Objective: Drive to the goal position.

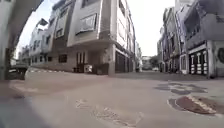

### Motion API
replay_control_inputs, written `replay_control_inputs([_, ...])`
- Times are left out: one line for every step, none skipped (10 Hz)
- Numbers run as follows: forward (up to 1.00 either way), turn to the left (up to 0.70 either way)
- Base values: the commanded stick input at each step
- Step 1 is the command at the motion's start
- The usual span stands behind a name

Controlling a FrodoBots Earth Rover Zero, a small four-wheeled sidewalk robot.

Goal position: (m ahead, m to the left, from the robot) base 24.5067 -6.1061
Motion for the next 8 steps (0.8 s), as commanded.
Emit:
replay_control_inputs([1.00,0.06])
replay_control_inputs([1.00,-0.04])
replay_control_inputs([1.00,-0.34])
replay_control_inputs([1.00,-0.34])
replay_control_inputs([1.00,-0.34])
replay_control_inputs([1.00,-0.34])
replay_control_inputs([1.00,-0.34])
replay_control_inputs([1.00,-0.34])
